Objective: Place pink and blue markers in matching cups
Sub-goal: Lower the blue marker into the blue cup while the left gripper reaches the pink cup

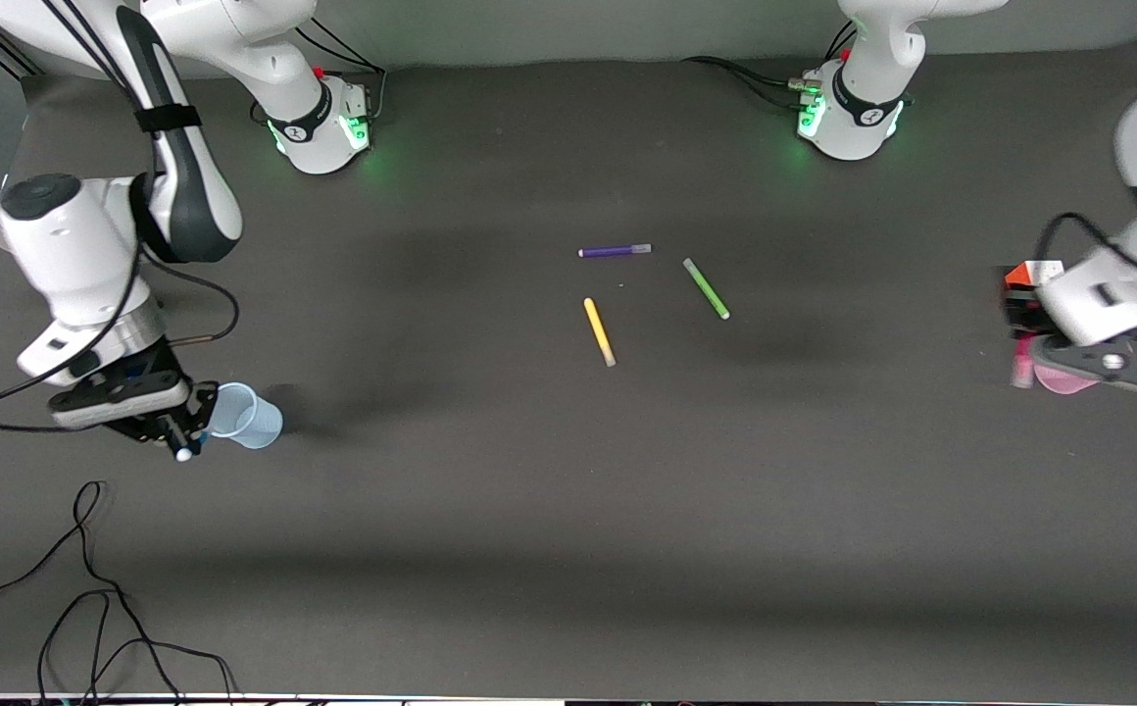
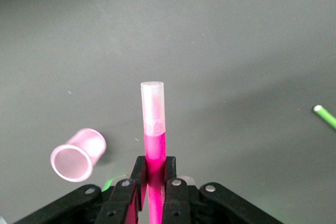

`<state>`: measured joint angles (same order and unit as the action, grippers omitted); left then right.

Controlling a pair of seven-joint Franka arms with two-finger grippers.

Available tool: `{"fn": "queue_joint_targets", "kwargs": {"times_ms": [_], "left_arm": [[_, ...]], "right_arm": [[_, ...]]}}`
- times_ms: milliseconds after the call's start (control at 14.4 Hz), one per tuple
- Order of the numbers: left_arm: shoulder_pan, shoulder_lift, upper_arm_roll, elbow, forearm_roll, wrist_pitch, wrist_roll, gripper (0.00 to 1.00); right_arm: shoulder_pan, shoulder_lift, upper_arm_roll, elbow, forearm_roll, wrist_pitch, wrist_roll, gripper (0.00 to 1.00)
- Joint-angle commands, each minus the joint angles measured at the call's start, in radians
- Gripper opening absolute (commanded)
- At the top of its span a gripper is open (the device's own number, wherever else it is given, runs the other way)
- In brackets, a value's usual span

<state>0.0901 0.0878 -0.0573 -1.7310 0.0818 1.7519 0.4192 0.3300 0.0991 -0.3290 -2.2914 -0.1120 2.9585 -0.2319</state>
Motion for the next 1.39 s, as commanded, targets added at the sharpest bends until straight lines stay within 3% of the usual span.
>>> {"fn": "queue_joint_targets", "kwargs": {"times_ms": [0, 278, 626, 695, 765, 834, 904, 1321], "left_arm": [[0.094, -0.019, -0.013, -0.012, -0.089, 0.026, 0.189, 0.0], [0.224, -0.016, -0.013, -0.056, -0.244, 0.077, 0.539, 0.0], [0.413, -0.002, -0.013, -0.162, -0.373, 0.109, 0.97, 0.0], [0.451, 0.019, -0.013, -0.176, -0.411, 0.127, 1.068, 0.0], [0.485, 0.05, -0.013, -0.179, -0.445, 0.135, 1.151, 0.0], [0.514, 0.079, -0.013, -0.179, -0.465, 0.138, 1.211, 0.0], [0.54, 0.114, -0.013, -0.179, -0.487, 0.139, 1.283, 0.0], [0.649, 0.269, -0.013, -0.17, -0.62, 0.172, 1.633, 0.0]], "right_arm": [[0.012, -0.049, -0.018, -0.146, -0.006, 0.143, -0.023, 0.0], [0.012, -0.056, -0.041, -0.221, -0.006, 0.177, -0.023, 0.0], [0.009, -0.055, -0.067, -0.24, -0.008, 0.175, -0.024, 0.0], [0.007, -0.052, -0.067, -0.24, -0.008, 0.175, -0.024, 0.14], [0.007, -0.046, -0.067, -0.24, -0.008, 0.177, -0.024, 0.48], [0.007, -0.042, -0.067, -0.237, -0.008, 0.177, -0.024, 0.93], [0.007, -0.042, -0.067, -0.234, -0.008, 0.175, -0.023, 1.0], [0.006, -0.038, -0.061, -0.182, -0.015, 0.116, -0.021, 1.0]]}}
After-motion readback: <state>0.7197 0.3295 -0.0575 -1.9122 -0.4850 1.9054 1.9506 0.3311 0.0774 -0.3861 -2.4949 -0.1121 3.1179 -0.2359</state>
